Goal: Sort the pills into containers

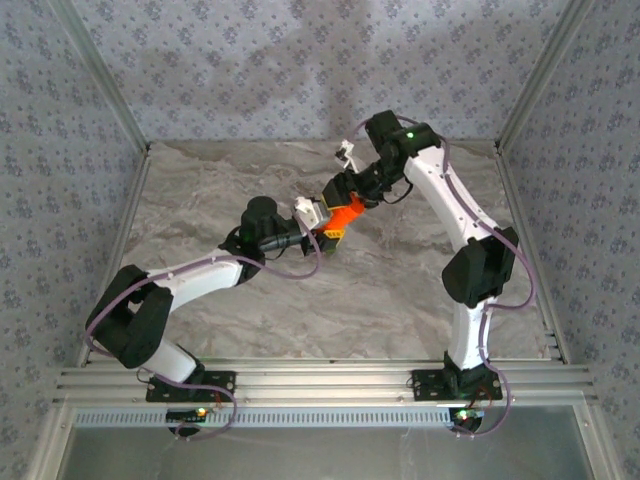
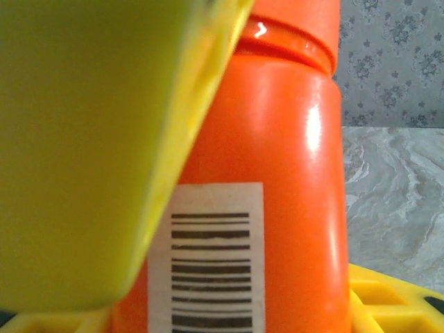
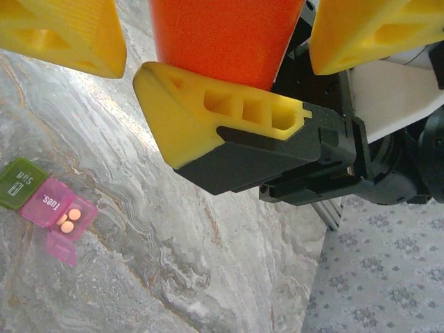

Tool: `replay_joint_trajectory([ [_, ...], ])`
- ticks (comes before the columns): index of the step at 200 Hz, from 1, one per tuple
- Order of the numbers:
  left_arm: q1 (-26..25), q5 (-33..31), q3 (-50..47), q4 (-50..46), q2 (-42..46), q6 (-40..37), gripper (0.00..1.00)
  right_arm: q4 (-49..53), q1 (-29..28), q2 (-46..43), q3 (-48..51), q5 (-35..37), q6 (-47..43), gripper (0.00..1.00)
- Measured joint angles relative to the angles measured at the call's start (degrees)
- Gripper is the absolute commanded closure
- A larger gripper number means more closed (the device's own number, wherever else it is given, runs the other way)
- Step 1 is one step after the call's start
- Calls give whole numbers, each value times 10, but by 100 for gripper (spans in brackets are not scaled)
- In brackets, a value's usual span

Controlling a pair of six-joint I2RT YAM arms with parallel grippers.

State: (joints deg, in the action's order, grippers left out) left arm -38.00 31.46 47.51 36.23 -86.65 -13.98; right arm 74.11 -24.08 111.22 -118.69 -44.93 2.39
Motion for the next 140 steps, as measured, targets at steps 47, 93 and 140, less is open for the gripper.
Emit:
replay_joint_trajectory([
  [47,0,0,2,0,0,0,100,-14,16,-5,-5,1,12,17],
  [93,-3,2,3,0,0,0,100,-93,71,-42,-5,-5,81,17],
  [140,-4,-13,5,14,-1,20,100,-257,147,-207,168,25,142,19],
])
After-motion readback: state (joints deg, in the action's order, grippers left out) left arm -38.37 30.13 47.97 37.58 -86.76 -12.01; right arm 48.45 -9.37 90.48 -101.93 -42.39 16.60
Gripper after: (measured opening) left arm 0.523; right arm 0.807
